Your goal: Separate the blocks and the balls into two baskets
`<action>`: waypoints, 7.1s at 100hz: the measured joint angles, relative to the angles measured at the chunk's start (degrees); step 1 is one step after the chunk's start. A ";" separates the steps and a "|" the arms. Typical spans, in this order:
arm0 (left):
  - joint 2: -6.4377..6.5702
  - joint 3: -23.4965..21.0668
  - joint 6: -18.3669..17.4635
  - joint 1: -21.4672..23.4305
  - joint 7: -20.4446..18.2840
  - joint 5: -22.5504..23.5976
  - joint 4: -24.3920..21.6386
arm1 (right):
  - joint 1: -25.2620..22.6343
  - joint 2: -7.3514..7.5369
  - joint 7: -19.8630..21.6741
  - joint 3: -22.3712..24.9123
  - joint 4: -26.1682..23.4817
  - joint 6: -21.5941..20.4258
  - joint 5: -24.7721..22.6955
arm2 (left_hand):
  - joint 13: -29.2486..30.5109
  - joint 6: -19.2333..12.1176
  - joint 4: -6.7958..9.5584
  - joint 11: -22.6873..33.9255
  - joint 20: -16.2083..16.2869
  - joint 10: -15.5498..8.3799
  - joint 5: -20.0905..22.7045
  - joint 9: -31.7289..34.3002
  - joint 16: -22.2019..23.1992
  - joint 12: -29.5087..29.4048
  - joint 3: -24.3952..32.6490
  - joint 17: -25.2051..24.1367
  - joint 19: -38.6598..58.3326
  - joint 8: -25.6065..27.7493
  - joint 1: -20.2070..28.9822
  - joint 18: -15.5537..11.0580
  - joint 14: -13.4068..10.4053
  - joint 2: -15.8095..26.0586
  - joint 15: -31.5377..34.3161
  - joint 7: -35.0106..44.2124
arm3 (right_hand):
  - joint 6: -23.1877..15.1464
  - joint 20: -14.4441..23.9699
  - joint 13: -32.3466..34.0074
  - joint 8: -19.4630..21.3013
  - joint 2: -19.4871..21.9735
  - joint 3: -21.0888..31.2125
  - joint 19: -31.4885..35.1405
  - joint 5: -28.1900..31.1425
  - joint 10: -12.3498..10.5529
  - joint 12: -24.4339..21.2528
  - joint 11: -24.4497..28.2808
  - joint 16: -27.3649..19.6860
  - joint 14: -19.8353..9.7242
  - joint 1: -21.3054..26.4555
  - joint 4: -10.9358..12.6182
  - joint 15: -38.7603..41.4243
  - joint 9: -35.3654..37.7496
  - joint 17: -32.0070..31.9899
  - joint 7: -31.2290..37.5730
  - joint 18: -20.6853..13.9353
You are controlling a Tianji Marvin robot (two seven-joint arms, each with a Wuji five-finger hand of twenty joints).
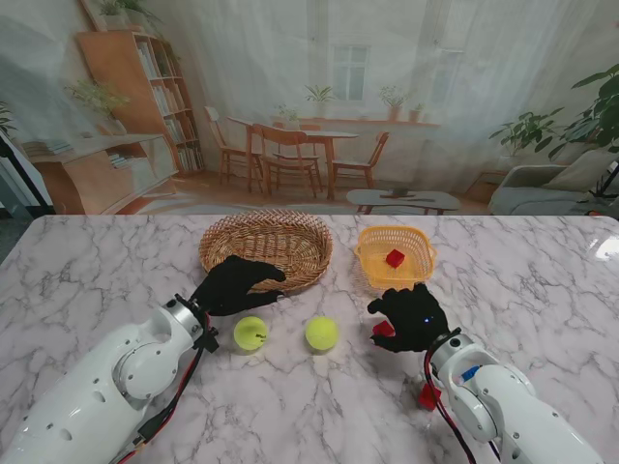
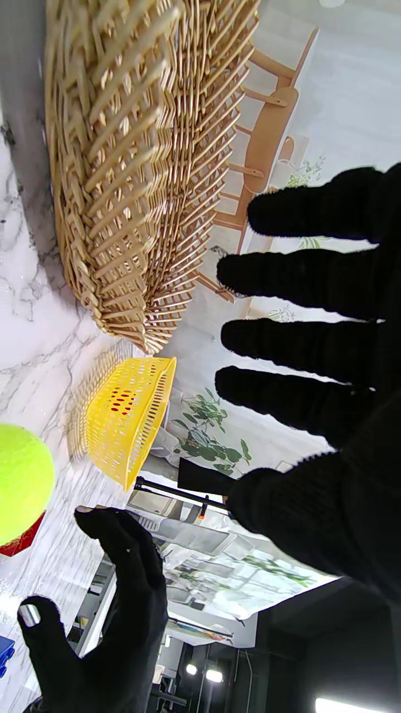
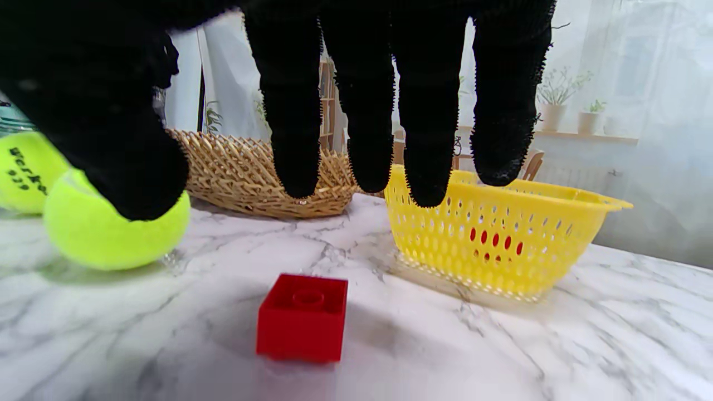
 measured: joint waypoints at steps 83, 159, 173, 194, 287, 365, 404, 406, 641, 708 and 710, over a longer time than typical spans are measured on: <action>0.05 0.33 0.05 -0.19 -0.15 0.11 0.02 | 4.18 0.52 1.37 -4.36 6.49 3.86 -0.72 | 0.00 0.00 0.00 0.00 0.00 0.00 0.00 0.00 0.00 0.00 0.00 0.00 0.00 0.00 0.00 0.00 0.00 0.00 0.00 0.00 | -1.56 -0.01 0.00 0.00 -5.64 6.38 0.02 0.00 0.00 0.49 0.02 0.01 0.00 -0.05 0.00 0.00 -0.03 0.08 -0.01 0.00; 0.04 0.41 -0.11 -0.30 0.35 0.32 0.18 | 7.83 0.63 -1.72 -9.21 11.04 6.10 0.66 | 0.00 0.00 0.00 0.00 0.00 0.00 0.00 0.00 0.00 0.00 0.00 0.00 0.00 0.00 0.00 0.00 0.00 0.00 0.00 0.01 | -7.26 0.07 6.57 3.64 -9.71 14.48 4.81 0.34 -3.65 9.70 9.79 7.21 -2.84 7.08 -1.99 11.93 3.83 7.52 10.23 -0.89; 0.04 0.40 -0.12 -0.30 0.35 0.32 0.18 | 7.68 0.57 -0.67 -8.75 10.62 5.94 0.86 | 0.01 0.00 0.00 0.00 0.00 0.00 0.00 0.00 0.00 0.00 0.00 0.00 0.00 0.00 0.00 0.00 0.00 0.00 0.00 0.02 | -7.26 1.77 9.57 1.33 -10.44 14.39 7.21 0.33 -4.89 12.89 11.85 9.68 -3.74 7.91 -5.35 15.72 7.06 10.27 14.58 -1.67; 0.04 0.40 -0.16 -0.31 0.37 0.32 0.23 | 6.79 0.45 -0.93 -7.44 9.81 4.91 1.01 | 0.01 0.00 0.00 0.00 0.00 0.00 0.00 0.00 0.00 0.00 0.00 0.00 0.00 0.00 0.00 0.00 0.00 0.00 0.00 0.07 | -7.26 2.61 11.01 -2.36 -11.69 11.77 8.28 0.33 -5.46 15.44 12.27 10.54 -4.00 10.55 -7.94 17.03 10.14 11.35 19.37 -2.16; 0.04 0.48 -0.15 -0.37 0.31 0.21 0.26 | 4.98 0.16 3.33 2.68 -0.75 -5.39 -0.39 | 0.52 -0.01 0.00 0.00 0.00 -0.01 0.00 0.65 0.00 -0.01 0.00 0.00 0.00 0.00 0.00 0.00 0.00 0.00 0.00 0.13 | -7.26 2.66 11.88 -3.81 -11.69 9.18 8.74 0.99 -5.47 15.46 12.28 10.56 -4.01 10.76 -8.01 17.04 10.94 12.18 20.30 -2.16; 0.04 0.62 -0.27 -0.48 0.06 0.02 0.31 | 25.00 0.03 6.73 -5.93 14.60 -2.82 6.47 | 0.55 -0.01 0.00 0.00 0.00 -0.01 0.00 0.65 0.00 -0.01 0.00 0.00 0.00 0.00 0.00 0.00 0.00 0.00 0.00 0.18 | -7.26 2.66 11.88 -3.82 -11.63 8.59 8.64 1.07 -5.49 14.86 11.79 10.56 -4.01 10.77 -8.01 16.65 10.94 11.73 20.49 -2.16; 0.07 1.12 -0.30 -0.64 -0.17 0.01 0.35 | 33.94 -0.20 6.09 -14.75 24.50 2.90 8.52 | 0.55 -0.02 0.00 0.00 0.00 -0.02 0.00 0.65 0.00 -0.01 0.00 0.00 0.00 0.00 0.00 0.00 0.00 0.00 0.00 0.23 | -7.85 2.66 10.79 -3.82 -11.61 7.51 8.31 1.00 -5.49 11.05 8.97 9.03 -4.01 10.70 -8.01 16.46 9.21 9.51 21.08 -2.17; 0.07 1.12 -0.30 -0.64 -0.17 0.01 0.35 | 34.22 -0.20 5.98 -15.19 24.80 3.05 8.59 | 0.55 -0.02 0.00 0.00 0.00 -0.02 0.00 0.65 0.00 -0.01 0.00 0.00 0.00 0.00 0.00 0.00 0.00 0.00 0.00 0.24 | -7.87 2.66 10.79 -3.82 -11.53 7.49 8.31 1.00 -5.49 10.92 8.93 9.03 -4.01 10.53 -8.01 16.46 9.14 9.44 21.08 -2.17; 0.22 0.98 -0.45 -0.15 -0.14 0.86 -0.25 | -18.27 0.94 -3.17 12.68 -15.39 -0.29 -13.68 | 0.57 -0.05 0.00 0.00 0.00 -0.05 0.00 0.65 0.00 -0.01 0.00 0.00 0.00 0.00 0.00 0.00 0.00 0.00 0.00 0.83 | -2.84 2.57 0.60 1.40 -1.05 -3.60 0.10 -1.25 -0.63 0.05 -1.33 0.86 -0.62 -2.09 -0.03 1.44 -2.26 -0.89 -0.18 0.76; 0.27 1.71 -0.02 -0.66 -0.88 0.86 -0.17 | -25.30 0.54 -8.79 12.56 -12.85 8.71 -15.55 | 0.57 -0.06 0.00 0.00 0.00 -0.05 0.00 0.65 0.01 -0.01 0.00 0.01 0.00 0.00 0.00 0.00 0.00 0.00 0.00 0.85 | -0.93 2.56 0.60 1.57 -1.09 -3.67 0.09 0.43 -0.63 0.44 -1.33 0.86 -0.60 -2.09 -0.02 1.44 -2.26 -0.89 -0.75 0.77; 0.27 1.71 -0.02 -0.66 -0.89 0.87 -0.18 | -25.39 0.54 -8.74 12.53 -12.78 8.90 -15.70 | 0.57 -0.05 0.00 0.00 0.00 -0.05 0.00 0.65 0.01 -0.01 0.00 0.00 0.00 0.00 0.00 0.00 0.00 0.00 0.00 0.85 | -0.61 2.56 0.60 1.59 -1.09 -3.37 0.09 0.77 -0.63 0.44 -1.33 0.86 -0.59 -2.56 -0.02 1.44 -2.26 -0.89 -0.88 0.77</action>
